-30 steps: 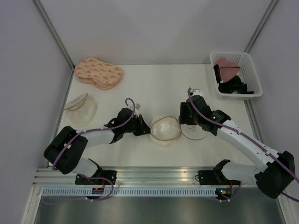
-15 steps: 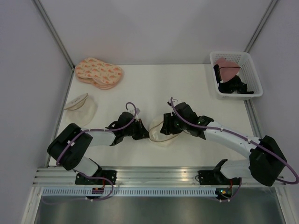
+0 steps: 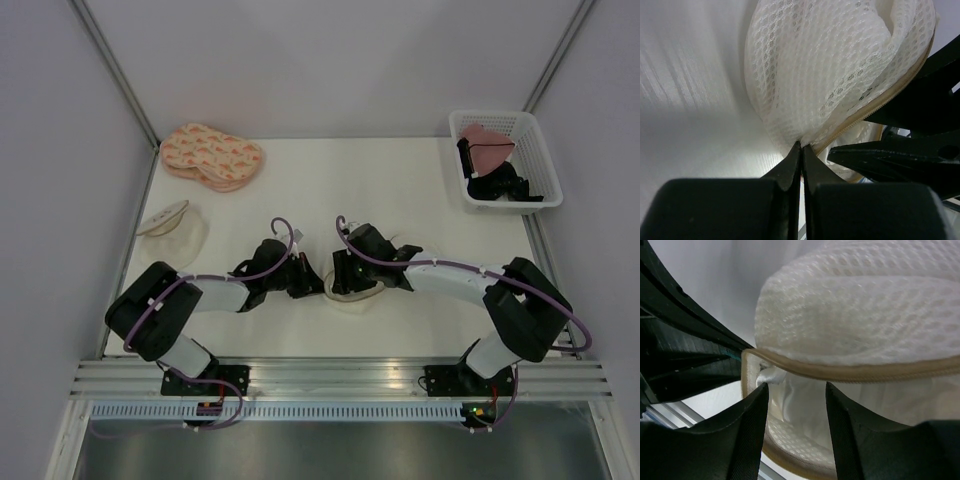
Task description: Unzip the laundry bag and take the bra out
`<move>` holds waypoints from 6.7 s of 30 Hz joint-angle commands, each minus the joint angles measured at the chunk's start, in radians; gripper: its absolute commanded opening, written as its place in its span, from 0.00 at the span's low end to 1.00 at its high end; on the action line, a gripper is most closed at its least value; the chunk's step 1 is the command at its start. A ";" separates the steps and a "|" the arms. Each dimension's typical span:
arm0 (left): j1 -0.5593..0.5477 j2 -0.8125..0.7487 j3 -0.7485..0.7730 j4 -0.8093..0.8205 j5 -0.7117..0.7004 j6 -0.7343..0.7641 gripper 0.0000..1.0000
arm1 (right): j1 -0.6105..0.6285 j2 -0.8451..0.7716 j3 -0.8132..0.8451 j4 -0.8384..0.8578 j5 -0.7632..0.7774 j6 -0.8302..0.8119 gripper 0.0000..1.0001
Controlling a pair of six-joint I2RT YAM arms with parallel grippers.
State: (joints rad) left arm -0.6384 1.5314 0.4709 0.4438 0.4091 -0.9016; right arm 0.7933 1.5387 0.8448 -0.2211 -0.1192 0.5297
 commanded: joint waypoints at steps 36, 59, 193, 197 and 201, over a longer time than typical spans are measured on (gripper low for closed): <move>-0.014 0.035 0.020 0.088 0.040 -0.048 0.02 | 0.047 -0.383 0.007 0.015 -0.261 -0.022 0.00; -0.014 0.030 0.006 0.082 0.045 -0.053 0.02 | 0.046 -0.277 0.029 0.120 0.614 0.127 0.00; -0.010 0.018 -0.017 0.070 0.056 -0.028 0.02 | -0.712 0.436 0.332 0.032 -0.063 0.015 0.58; -0.012 0.018 -0.015 0.073 0.056 -0.028 0.02 | -0.712 0.440 0.327 0.031 -0.077 0.007 0.07; -0.012 0.016 -0.014 0.072 0.056 -0.030 0.02 | -0.710 0.411 0.324 0.028 -0.080 -0.005 0.00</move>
State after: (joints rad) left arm -0.6476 1.5753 0.4515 0.5030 0.4557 -0.9421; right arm 0.0788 1.9518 1.1893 -0.1757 -0.1825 0.5457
